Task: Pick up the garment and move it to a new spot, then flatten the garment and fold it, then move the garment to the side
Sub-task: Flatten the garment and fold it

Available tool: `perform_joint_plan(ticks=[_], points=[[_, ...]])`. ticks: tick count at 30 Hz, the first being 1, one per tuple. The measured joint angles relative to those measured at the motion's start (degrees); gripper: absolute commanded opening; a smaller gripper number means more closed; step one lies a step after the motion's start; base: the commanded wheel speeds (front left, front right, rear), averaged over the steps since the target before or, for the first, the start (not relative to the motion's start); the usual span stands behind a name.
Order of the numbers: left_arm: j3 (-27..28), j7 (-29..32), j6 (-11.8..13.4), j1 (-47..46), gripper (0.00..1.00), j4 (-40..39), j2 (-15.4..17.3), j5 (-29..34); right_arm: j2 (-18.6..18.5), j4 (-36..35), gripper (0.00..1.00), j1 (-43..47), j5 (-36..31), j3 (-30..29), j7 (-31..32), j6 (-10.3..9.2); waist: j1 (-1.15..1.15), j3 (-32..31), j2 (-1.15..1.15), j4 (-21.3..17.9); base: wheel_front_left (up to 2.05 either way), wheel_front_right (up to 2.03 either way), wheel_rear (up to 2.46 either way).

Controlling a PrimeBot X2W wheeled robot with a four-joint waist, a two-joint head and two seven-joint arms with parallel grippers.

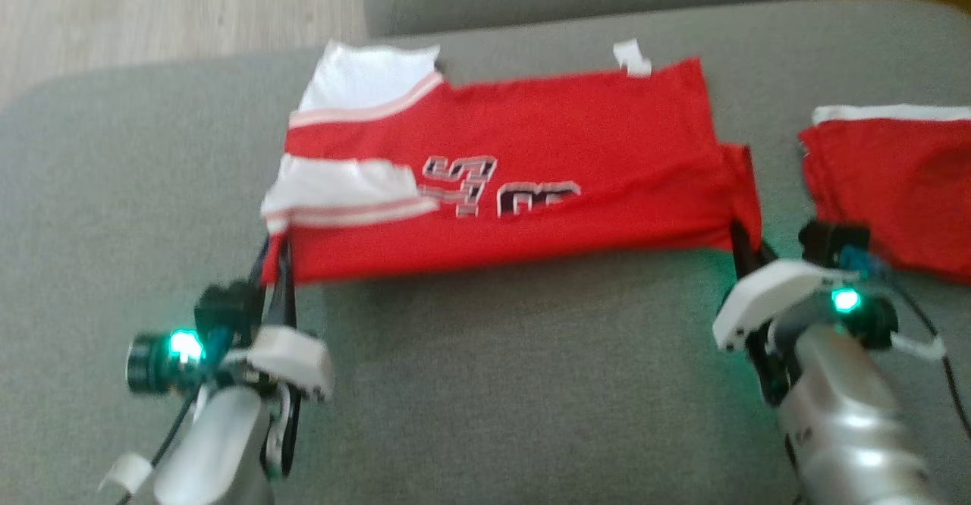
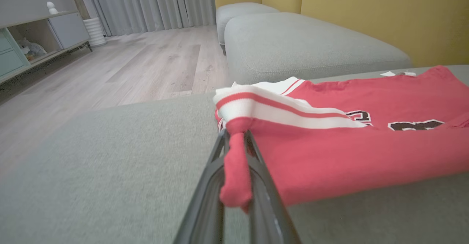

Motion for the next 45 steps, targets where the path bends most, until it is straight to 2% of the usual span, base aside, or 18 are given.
perform_joint_plan(ticks=[4,11,17,23,24,25,26,27,34,38,45], points=[[-0.15,1.16,-0.05,3.84,0.00,0.33,0.56,-1.04,0.10,-2.85,0.00,4.50,1.96,1.09,0.53,0.00,-0.01,-3.26,0.00,-0.57,0.00,0.00,0.00],[-2.29,4.00,-0.56,10.01,0.00,-2.04,1.91,-1.04,0.20,-12.10,0.00,12.58,2.04,1.04,5.99,0.00,-0.01,-7.72,0.00,-1.27,0.00,0.00,0.00],[-4.53,6.31,-0.54,12.41,0.00,-3.78,2.12,-1.01,0.44,-22.68,0.00,21.34,2.57,-1.80,11.11,0.00,-0.01,-8.68,0.00,-0.71,0.00,0.00,0.00],[-4.80,6.81,-0.47,12.35,0.00,-3.88,1.86,-1.04,0.63,-31.08,0.00,26.29,5.11,-1.56,13.92,0.00,0.00,-8.53,0.00,-0.76,0.00,0.00,0.00],[-4.81,6.86,-0.46,12.35,0.00,-3.75,1.72,-1.08,0.64,-32.42,0.46,26.73,5.58,-1.62,13.78,0.00,0.00,-8.47,0.00,-0.82,0.00,0.00,0.00],[-4.81,6.83,-0.38,12.35,0.25,-3.74,1.59,-1.40,0.64,-33.54,1.00,27.03,6.16,-1.72,13.21,0.00,0.00,-8.41,0.00,-0.88,0.00,0.00,0.00],[-4.79,6.72,-0.12,12.35,0.77,-3.74,1.47,-1.46,0.64,-34.50,1.00,27.19,7.00,-1.71,12.82,0.00,0.00,-8.35,0.00,-0.94,0.00,0.00,0.00],[-4.72,6.19,0.10,12.34,1.00,-3.75,1.35,-1.46,0.64,-35.68,1.00,27.44,7.66,-1.64,11.91,0.00,0.00,-8.28,0.00,-1.00,0.00,0.00,0.00],[-1.97,0.07,1.85,12.05,1.00,-6.04,0.46,-2.72,0.64,-43.09,1.00,29.00,11.95,-0.94,2.77,0.00,0.00,-7.86,0.00,-1.52,0.00,0.00,0.00],[-0.79,-2.19,1.52,11.82,1.00,-11.02,-0.21,-2.78,0.64,-46.12,1.00,29.89,12.40,-0.07,-1.96,0.00,0.00,-7.27,0.00,-1.98,0.00,0.00,0.00],[1.64,-2.63,0.99,10.85,1.00,-19.02,-0.64,-0.16,0.64,-48.52,1.00,30.34,12.40,1.60,-4.37,0.00,0.00,-5.28,0.00,-3.22,0.00,0.00,0.00]])
